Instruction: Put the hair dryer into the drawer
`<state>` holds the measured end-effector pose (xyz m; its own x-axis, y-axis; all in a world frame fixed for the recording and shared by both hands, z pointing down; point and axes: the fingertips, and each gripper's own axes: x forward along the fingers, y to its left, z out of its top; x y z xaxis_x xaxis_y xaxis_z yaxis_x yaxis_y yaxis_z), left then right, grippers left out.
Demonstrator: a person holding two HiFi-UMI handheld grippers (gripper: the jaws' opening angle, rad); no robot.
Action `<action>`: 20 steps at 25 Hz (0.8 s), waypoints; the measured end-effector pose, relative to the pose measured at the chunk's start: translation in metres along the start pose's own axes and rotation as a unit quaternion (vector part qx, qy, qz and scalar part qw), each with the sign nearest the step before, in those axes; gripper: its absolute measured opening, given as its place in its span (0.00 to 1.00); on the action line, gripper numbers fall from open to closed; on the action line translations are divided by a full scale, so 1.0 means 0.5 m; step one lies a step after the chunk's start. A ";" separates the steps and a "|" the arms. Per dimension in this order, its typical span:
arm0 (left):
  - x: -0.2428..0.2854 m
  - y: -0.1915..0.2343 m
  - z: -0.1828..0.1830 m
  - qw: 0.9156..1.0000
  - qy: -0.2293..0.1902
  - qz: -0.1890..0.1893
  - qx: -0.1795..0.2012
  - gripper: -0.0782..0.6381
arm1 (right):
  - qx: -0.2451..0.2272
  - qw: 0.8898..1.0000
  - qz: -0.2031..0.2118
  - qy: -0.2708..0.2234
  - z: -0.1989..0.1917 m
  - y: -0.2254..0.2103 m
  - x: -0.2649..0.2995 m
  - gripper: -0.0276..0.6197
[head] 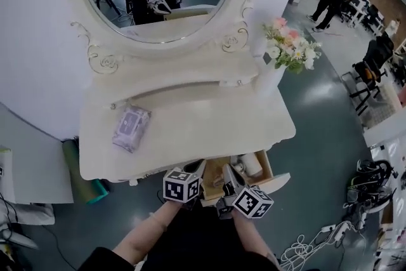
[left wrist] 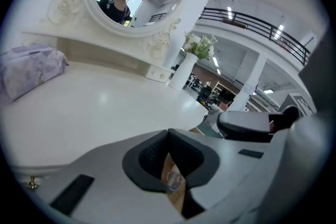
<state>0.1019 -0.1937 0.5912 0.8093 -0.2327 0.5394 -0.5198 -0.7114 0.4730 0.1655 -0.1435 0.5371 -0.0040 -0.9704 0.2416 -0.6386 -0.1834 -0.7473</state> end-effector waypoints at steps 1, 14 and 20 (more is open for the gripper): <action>-0.015 0.008 0.005 1.000 -0.014 0.001 -0.008 0.14 | -0.005 1.000 0.007 0.003 -0.003 0.011 0.010 0.08; -0.226 0.041 0.123 0.976 -0.212 0.040 -0.013 0.14 | -0.145 0.984 0.092 0.055 -0.071 0.156 0.110 0.08; -0.259 0.042 0.119 0.973 -0.223 0.049 -0.015 0.14 | -0.203 0.969 0.126 0.068 -0.094 0.216 0.127 0.08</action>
<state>0.0024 -0.2179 0.4898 0.7903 -0.5680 0.2300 -0.6027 -0.6528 0.4589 0.0602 -0.2176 0.5010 -0.2826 -0.9416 0.1832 -0.8543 0.1601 -0.4946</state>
